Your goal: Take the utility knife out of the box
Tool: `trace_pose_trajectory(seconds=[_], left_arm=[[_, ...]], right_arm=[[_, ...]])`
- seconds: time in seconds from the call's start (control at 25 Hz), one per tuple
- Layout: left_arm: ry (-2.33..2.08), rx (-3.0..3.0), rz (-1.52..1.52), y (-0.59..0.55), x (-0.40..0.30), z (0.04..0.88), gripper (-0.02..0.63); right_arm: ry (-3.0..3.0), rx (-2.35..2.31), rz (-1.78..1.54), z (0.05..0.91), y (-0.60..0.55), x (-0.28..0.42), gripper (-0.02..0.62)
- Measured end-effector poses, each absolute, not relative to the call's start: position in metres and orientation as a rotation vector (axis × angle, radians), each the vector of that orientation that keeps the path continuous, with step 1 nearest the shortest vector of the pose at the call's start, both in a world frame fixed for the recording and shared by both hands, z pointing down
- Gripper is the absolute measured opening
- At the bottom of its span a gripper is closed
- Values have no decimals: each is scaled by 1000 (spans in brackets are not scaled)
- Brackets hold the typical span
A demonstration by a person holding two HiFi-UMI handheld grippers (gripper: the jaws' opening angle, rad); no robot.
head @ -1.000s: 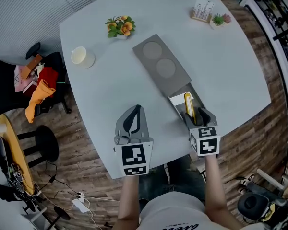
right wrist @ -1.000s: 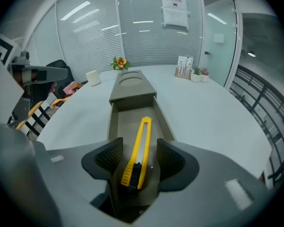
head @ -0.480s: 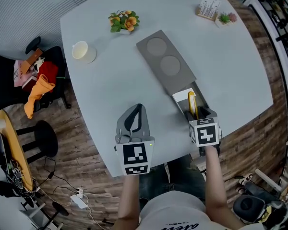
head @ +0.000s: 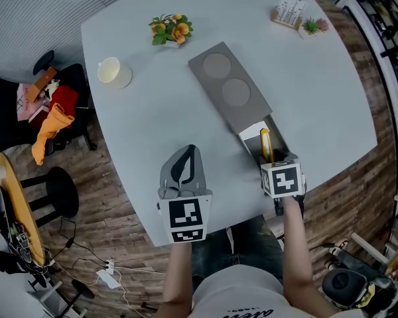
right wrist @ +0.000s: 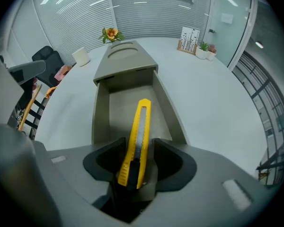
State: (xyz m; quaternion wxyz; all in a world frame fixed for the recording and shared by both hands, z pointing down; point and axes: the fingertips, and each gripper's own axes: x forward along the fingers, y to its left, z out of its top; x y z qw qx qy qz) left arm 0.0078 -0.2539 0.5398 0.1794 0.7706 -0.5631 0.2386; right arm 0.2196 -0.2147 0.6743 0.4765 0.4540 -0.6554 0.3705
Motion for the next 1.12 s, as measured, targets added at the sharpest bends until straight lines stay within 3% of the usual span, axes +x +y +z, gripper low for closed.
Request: trace_pose_trajectory(seconds=[0.28, 1.12], left_arm=[[-1587, 2173, 656, -257, 7, 539, 0], [-1665, 2205, 523, -258, -6, 495, 0]], right_arm=[[-1609, 1127, 923, 673, -215, 215, 153], [-1772, 1316, 888, 611, -229, 218, 153]])
